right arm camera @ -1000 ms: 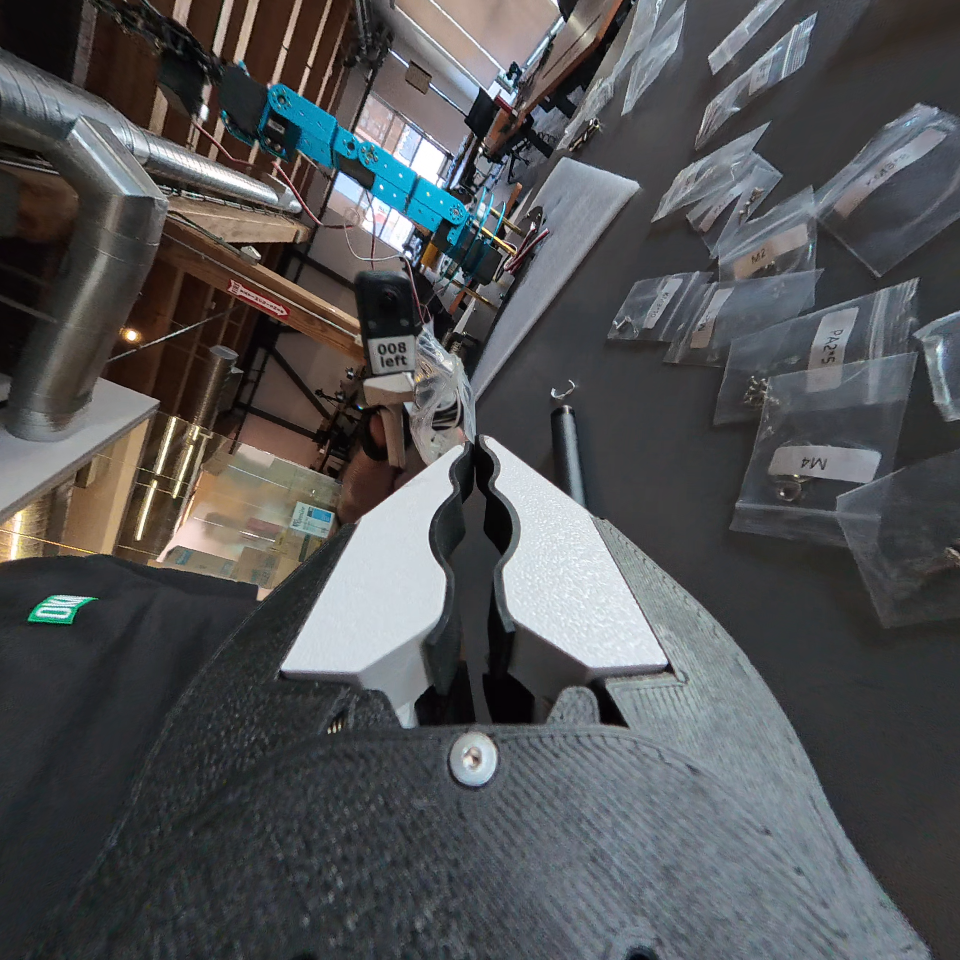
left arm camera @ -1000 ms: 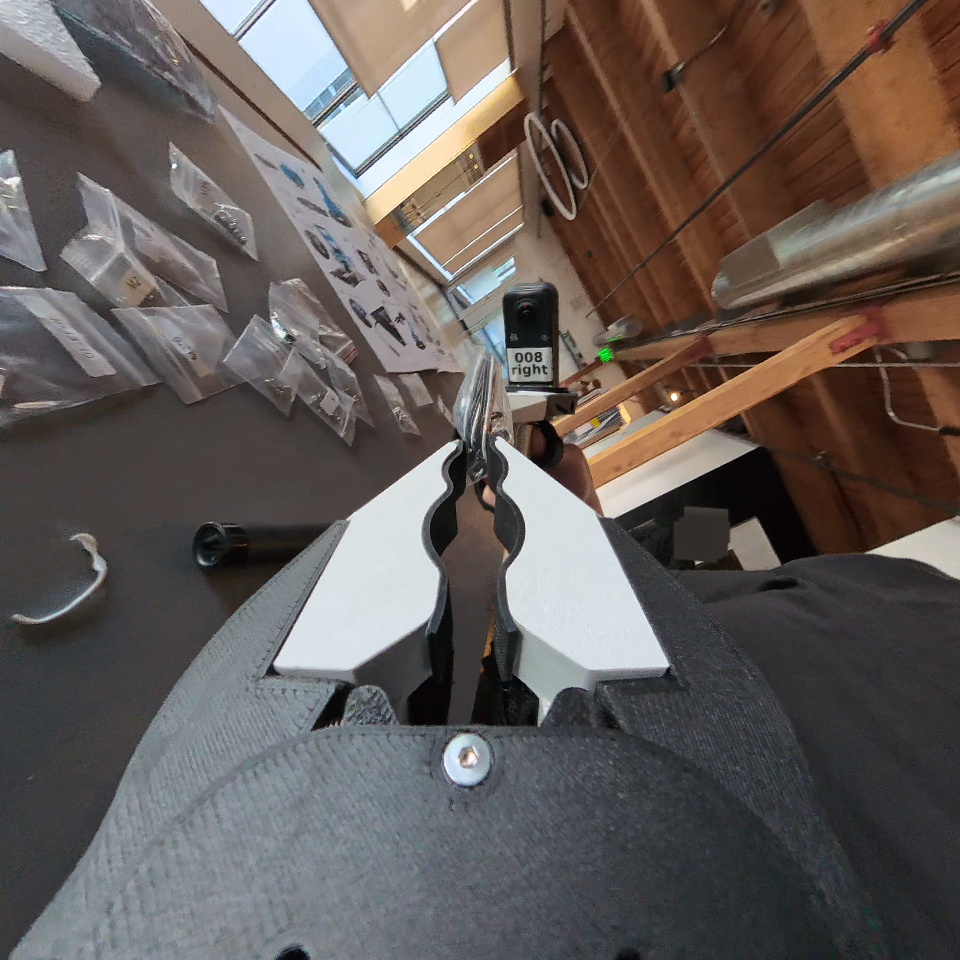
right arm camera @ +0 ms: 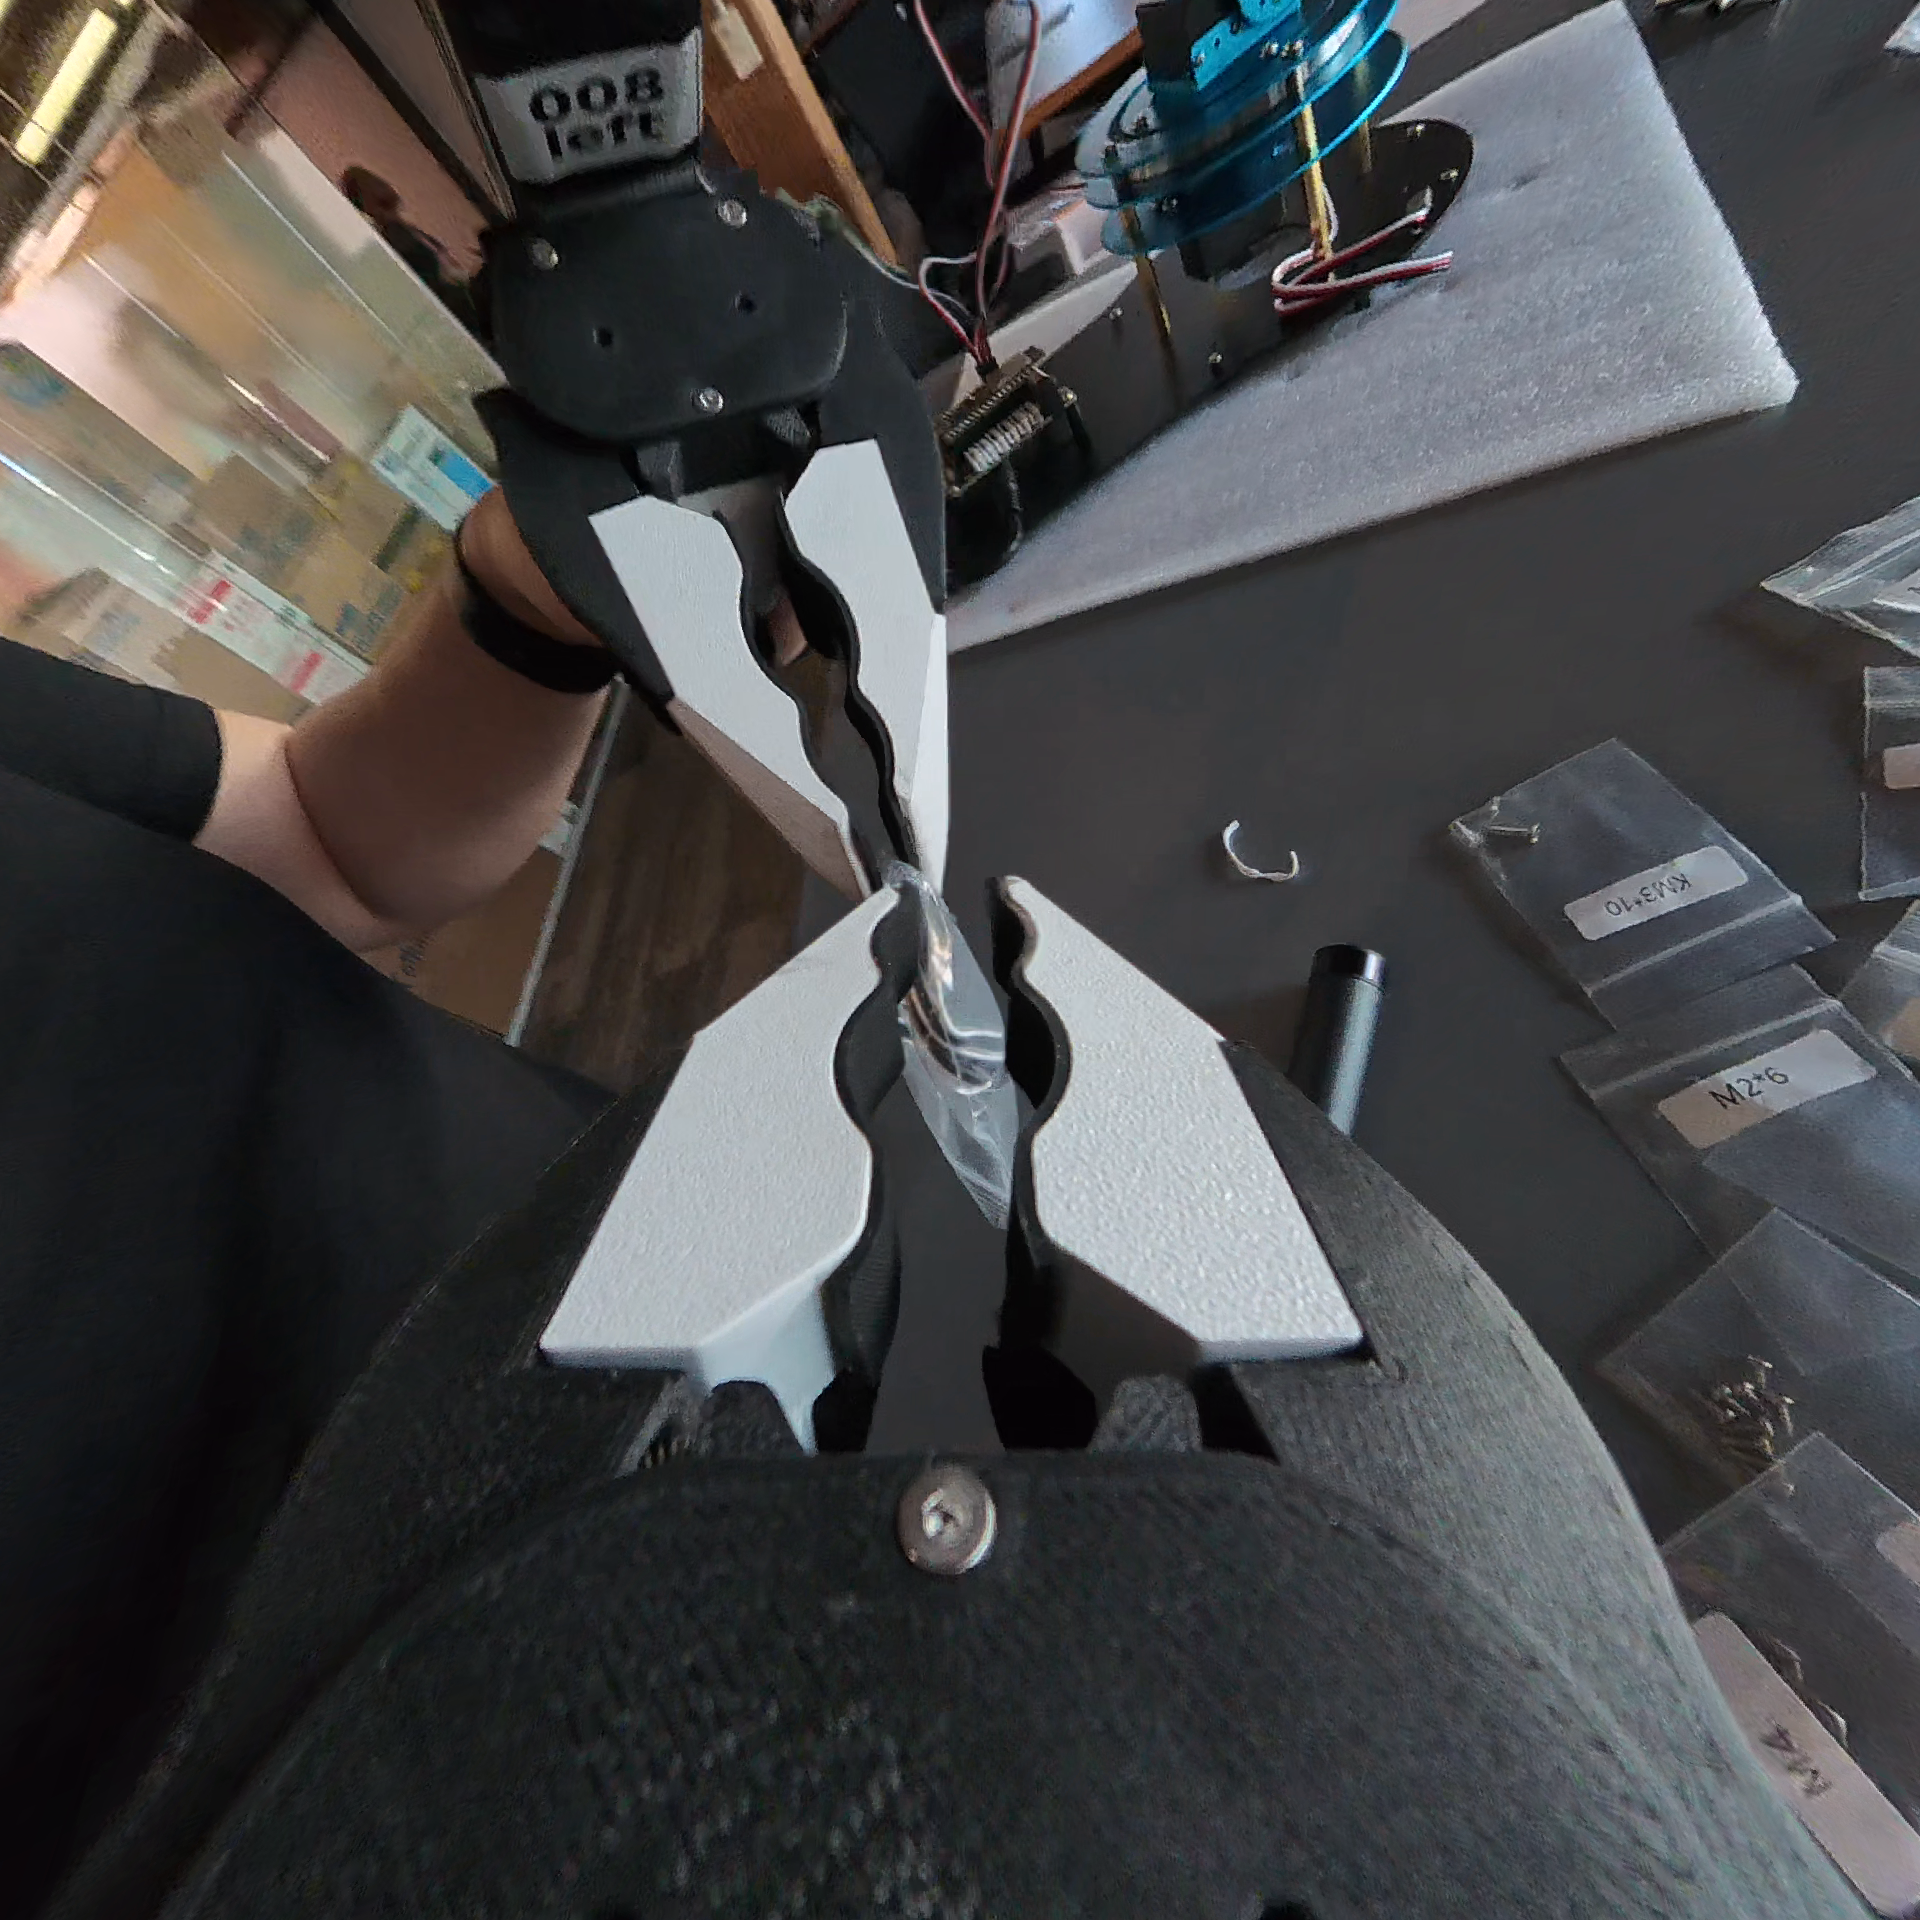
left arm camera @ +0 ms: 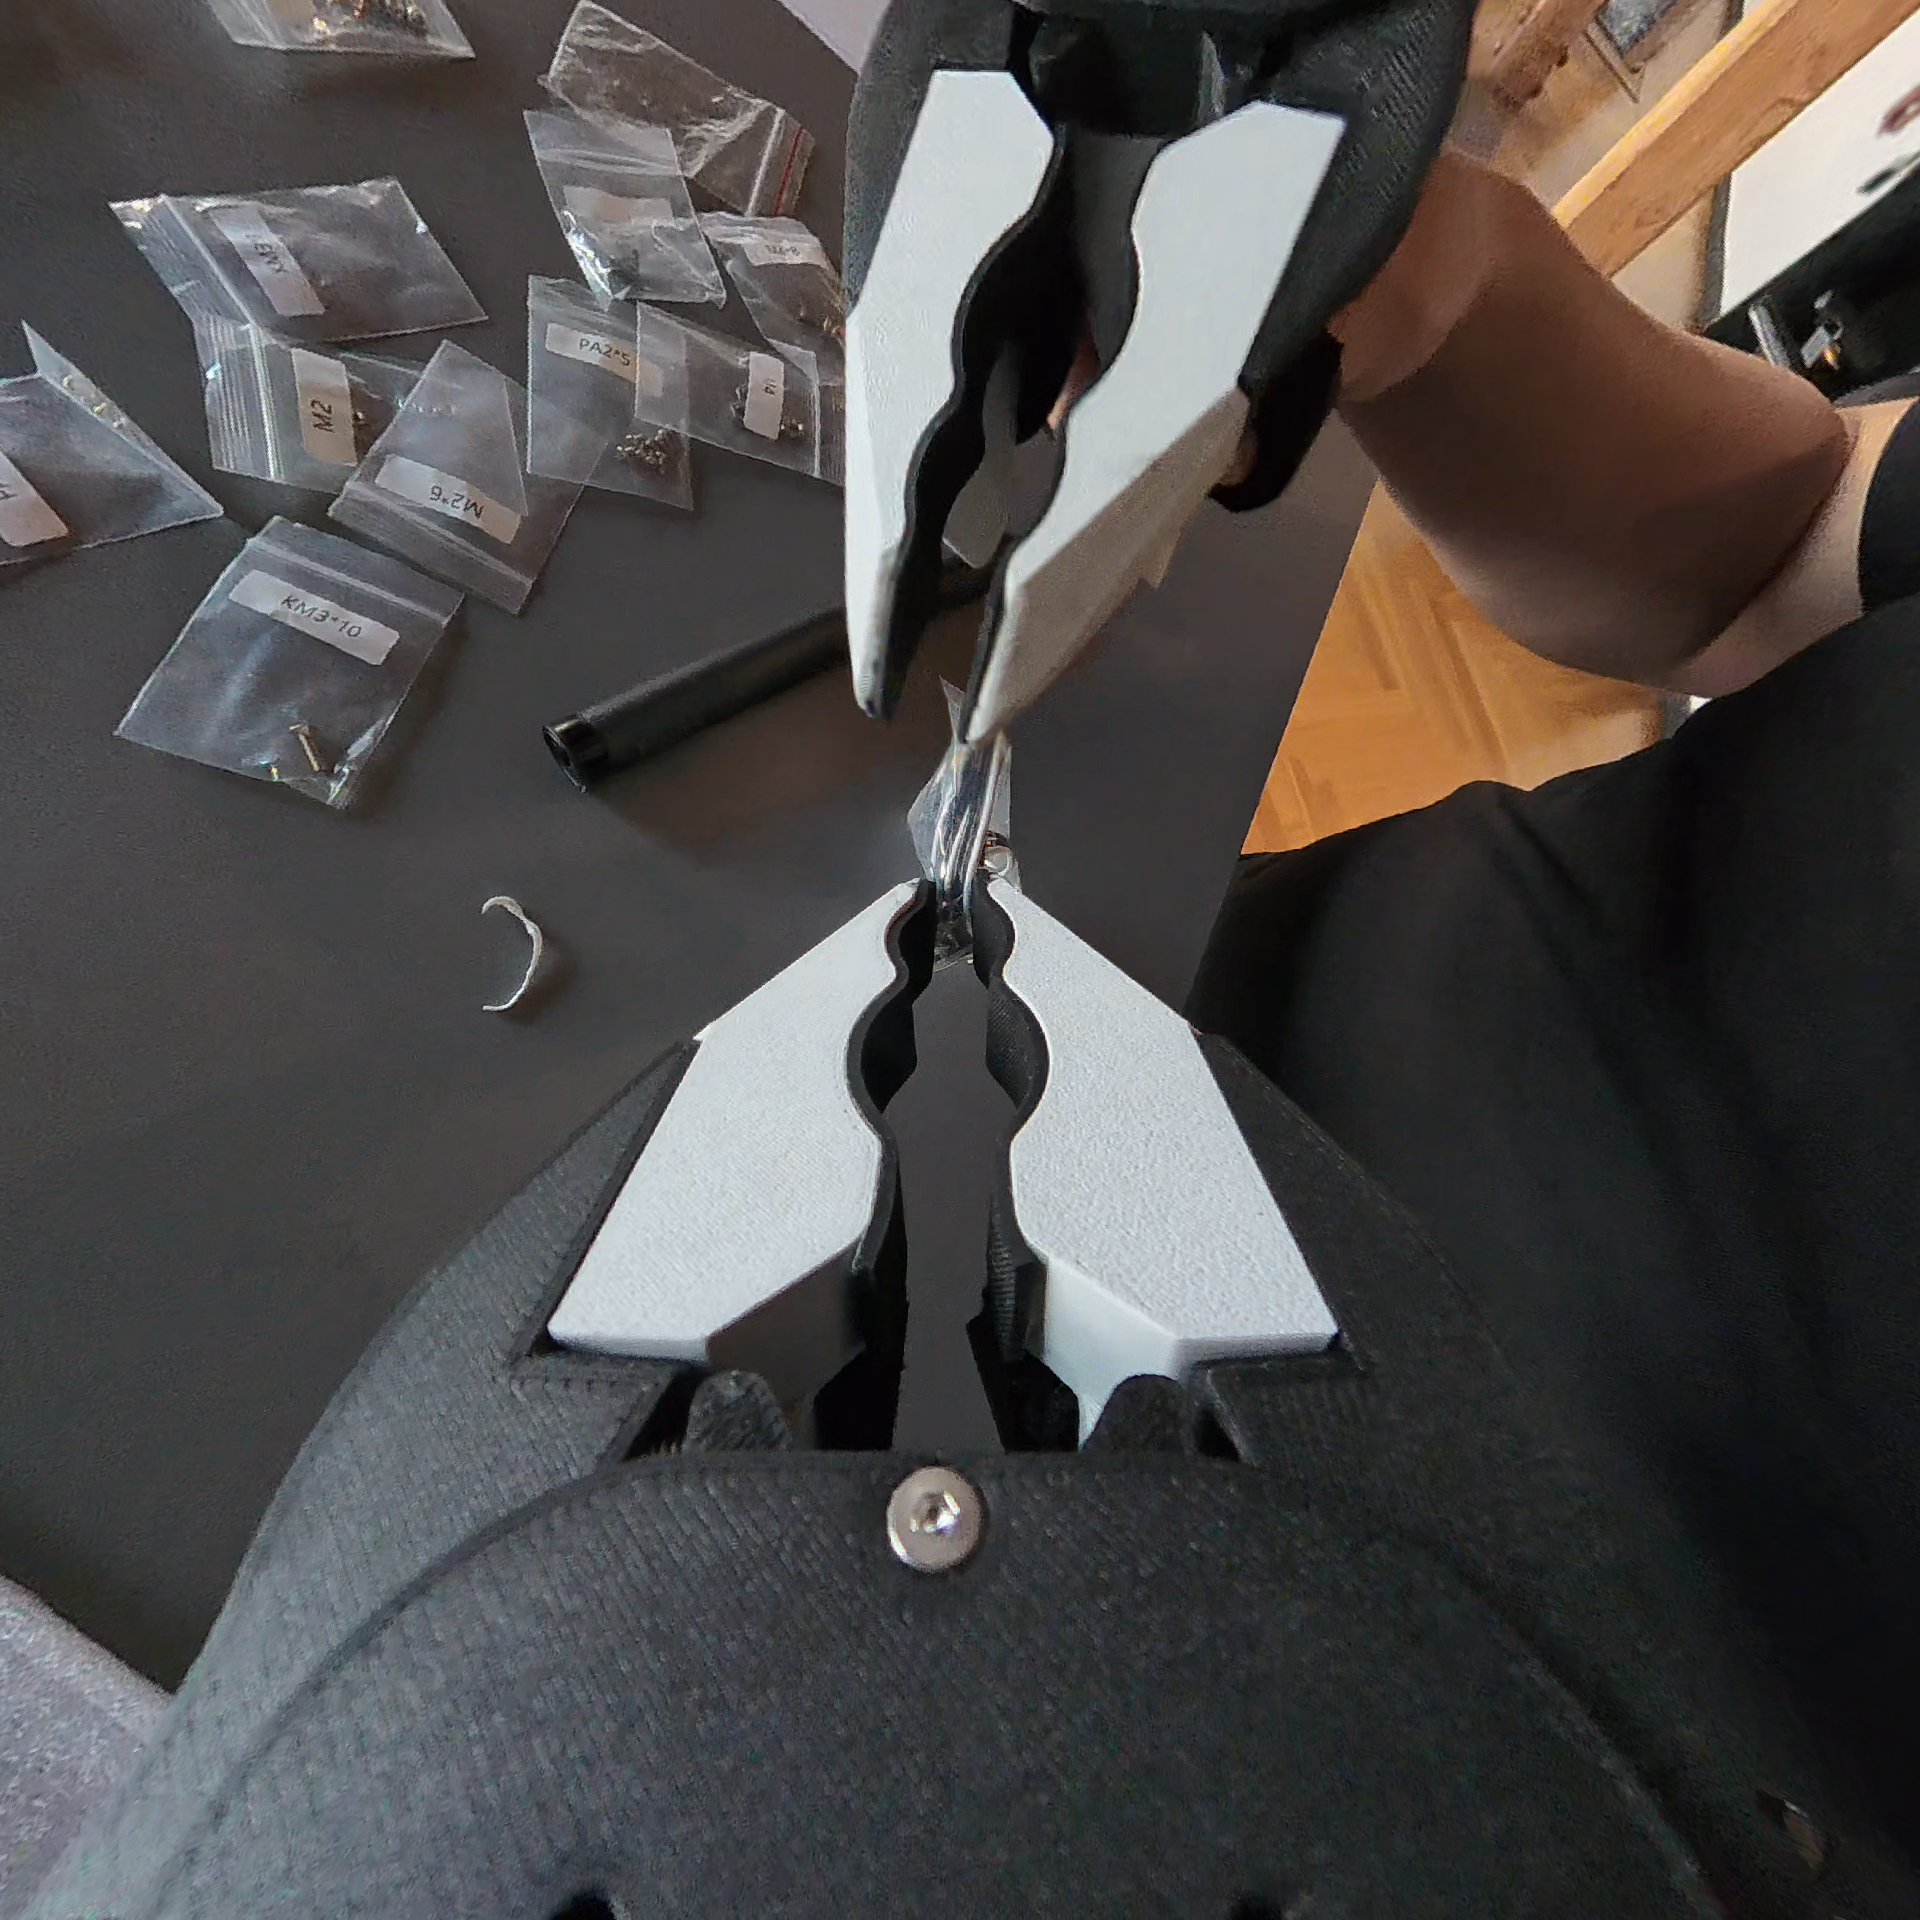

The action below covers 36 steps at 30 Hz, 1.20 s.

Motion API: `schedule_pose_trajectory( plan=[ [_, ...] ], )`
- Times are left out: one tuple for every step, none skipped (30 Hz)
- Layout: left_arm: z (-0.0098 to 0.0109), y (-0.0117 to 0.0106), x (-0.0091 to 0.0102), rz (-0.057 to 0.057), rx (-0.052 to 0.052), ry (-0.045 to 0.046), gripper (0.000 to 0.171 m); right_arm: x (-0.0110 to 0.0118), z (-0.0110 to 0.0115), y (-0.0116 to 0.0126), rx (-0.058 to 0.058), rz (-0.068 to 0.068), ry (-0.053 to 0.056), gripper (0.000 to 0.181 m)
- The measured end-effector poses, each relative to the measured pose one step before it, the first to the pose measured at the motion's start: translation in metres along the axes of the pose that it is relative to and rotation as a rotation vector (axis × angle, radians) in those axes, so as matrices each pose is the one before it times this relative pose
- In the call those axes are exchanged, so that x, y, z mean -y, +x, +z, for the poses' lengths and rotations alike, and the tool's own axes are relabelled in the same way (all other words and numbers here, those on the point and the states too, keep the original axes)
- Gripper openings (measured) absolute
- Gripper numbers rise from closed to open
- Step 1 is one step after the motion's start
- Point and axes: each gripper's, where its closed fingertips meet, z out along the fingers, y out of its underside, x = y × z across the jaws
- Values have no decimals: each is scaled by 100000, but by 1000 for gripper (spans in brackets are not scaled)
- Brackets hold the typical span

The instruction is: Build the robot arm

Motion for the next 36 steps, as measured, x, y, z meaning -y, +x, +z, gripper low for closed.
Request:
schedule_pose_trajectory(
  plan=[
    [-19, -63, 28, 487, 693, -53, 4, -38, -78, -258, 3200, 1529, -430, 3],
    [-27, -48, 30, 439, 442, 83, 4, -200, -12, -358, 3544, 1369, -1422, 2],
    [-16, 22, -10, 460, 11, 92, 4, -287, 25, -75, 1431, 807, -1913, 2],
    [1, 5, -22, 581, 139, 177, 4, -125, 6, 227, -811, -396, -789, 2],
    [-9, -61, -25, 672, 576, 260, 4, 76, 24, 107, -267, -404, 684, 2],
    [-31, -69, -5, 416, 533, 356, 4, 117, 72, -135, 1122, 274, 864, 1],
    [-41, 29, -11, -11, -217, 328, 4, 18, 73, -102, 973, 334, 207, 0],
    [-32, 47, -32, -208, -474, 286, 4, -117, 72, -49, 763, -65, -748, 0],
    [-29, -33, -48, -204, -118, 396, 4, -91, 66, -13, 187, 37, -714, 0],
    [-34, -98, -85, -354, 75, 558, 5, 2, 68, 16, -179, -171, -230, 0],
    [-71, -98, -64, -780, -53, 1081, 5, 81, 48, 7, -187, -472, 296, 0],
    [-133, -125, -53, -1417, -249, 1506, 6, 64, 58, -3, -136, -475, 239, 0],
    [-189, -187, -85, -1874, -233, 1650, 8, -32, 67, 77, -556, -379, -262, 0],
    [-235, -174, -69, -1995, -487, 1901, 9, -26, 65, 35, -93, -438, -92, 0],
    [-255, -20, -29, -1908, -1399, 2037, 9, -10, 64, 5, 216, -238, 122, 0],
    [-263, 84, -27, -1443, -1733, 1700, 8, 11, 51, 55, -68, -62, 349, 0],
    [-201, 55, -29, -768, -1150, 1244, 7, 51, 40, 16, 324, 23, 731, 0],
    [-146, -77, -140, -246, -60, 233, 6, 51, 56, -45, 803, 128, 698, 0],
    [-111, -214, -258, 57, 1060, -911, 4, -25, 51, 108, -117, 264, 168, 0],
    [-59, -273, -226, 285, 1493, -1157, 3, -69, 70, 125, -253, 199, -249, 0],
    [-30, -132, -101, 347, 674, -696, 2, -52, 88, 35, 274, 34, -232, 0],
    [12, 24, -55, 443, -205, -714, 0, -1, 74, 70, -14, -10, -10, 0],
    [23, -37, -25, 660, 288, -967, 0, 74, 37, 150, -482, -5, 124, 0],
    [-29, -199, 71, 868, 1369, -882, 0, 110, 40, 102, -82, -190, 5, 0],
    [-146, -250, 190, 970, 1737, -873, 0, 227, 31, 84, 65, -510, 66, 0],
    [-334, -262, 340, 1006, 1814, -967, 0, 410, 12, 133, -290, -798, 182, 0],
    [-574, -350, 617, 1408, 2616, -494, 0, 617, -21, 73, -48, -1189, -11, 0],
    [-808, -387, 927, 2011, 3345, 599, 0, 1004, -119, -139, 626, -1990, 796, 0],
    [-963, -330, 1180, 2319, 3236, 1364, 0, 1495, -236, -213, 430, -2986, 2442, 0],
    [-982, -454, 1256, 2427, 4032, 1477, 0, 1720, -291, -127, -146, -3955, 3414, 0],
    [-899, -896, 1085, 2719, 6369, 612, 0, 1481, -69, 496, -2678, -4492, 3126, 0],
    [-621, -1257, 632, 3499, 7591, -1381, 0, 700, 374, 1153, -4074, -3404, 734, 0],
    [-230, -1192, 279, 3765, 5769, -2446, 0, -430, 718, 1092, -1658, -915, -5057, 0],
    [136, -954, 132, 2164, 3313, -2296, 0, -277, 562, 495, 1499, 628, -5239, 0],
    [291, -918, 13, -170, 2666, -2441, 0, 908, -18, 294, 513, 53, 1310, 0],
    [297, -629, -35, -577, 1025, -1999, 0, 1535, -196, 462, -1487, -554, 7246, 0]
  ],
)
